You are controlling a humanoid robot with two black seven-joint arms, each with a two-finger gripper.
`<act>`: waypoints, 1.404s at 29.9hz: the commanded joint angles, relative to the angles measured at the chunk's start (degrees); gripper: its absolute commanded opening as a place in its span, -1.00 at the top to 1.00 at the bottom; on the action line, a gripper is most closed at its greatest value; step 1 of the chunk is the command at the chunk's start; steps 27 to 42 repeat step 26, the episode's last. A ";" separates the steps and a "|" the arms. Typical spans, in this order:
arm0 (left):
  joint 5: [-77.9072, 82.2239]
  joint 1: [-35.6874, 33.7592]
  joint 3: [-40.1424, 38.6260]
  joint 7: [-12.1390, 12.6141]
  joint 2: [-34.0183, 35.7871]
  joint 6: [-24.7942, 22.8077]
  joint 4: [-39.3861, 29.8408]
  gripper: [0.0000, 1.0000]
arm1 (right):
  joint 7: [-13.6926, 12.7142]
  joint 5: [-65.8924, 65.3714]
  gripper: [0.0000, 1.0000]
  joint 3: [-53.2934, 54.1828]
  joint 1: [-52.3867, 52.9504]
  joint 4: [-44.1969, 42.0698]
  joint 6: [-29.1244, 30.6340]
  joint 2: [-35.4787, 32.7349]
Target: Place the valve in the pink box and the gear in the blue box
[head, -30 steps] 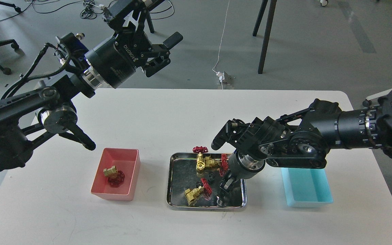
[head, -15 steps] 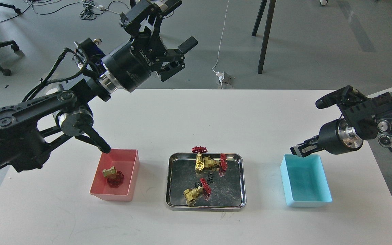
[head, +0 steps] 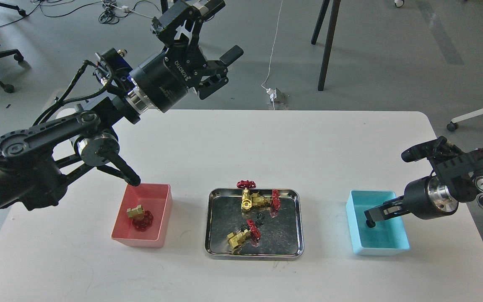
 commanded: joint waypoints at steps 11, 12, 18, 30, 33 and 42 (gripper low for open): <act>-2.80 0.00 -10.96 0.00 0.22 -11.84 12.15 -0.94 | 1.64 56.32 -0.98 43.55 -6.59 -9.88 -13.34 5.02; -3.68 0.00 -12.90 0.00 0.14 -13.15 13.37 -0.94 | 2.43 61.52 -0.98 46.12 -7.38 -11.64 -12.56 6.70; -6.15 2.80 -15.29 0.00 -3.38 -13.15 19.71 -0.97 | 8.75 68.78 -0.98 54.31 -13.18 -25.61 3.76 14.88; -5.36 6.24 -15.03 0.00 -4.78 -13.15 19.45 -0.99 | 11.40 69.75 -0.98 59.05 -17.85 -33.72 3.76 18.23; -5.36 6.24 -15.03 0.00 -4.78 -13.15 19.45 -0.99 | 11.40 69.75 -0.98 59.05 -17.85 -33.72 3.76 18.23; -5.36 6.24 -15.03 0.00 -4.78 -13.15 19.45 -0.99 | 11.40 69.75 -0.98 59.05 -17.85 -33.72 3.76 18.23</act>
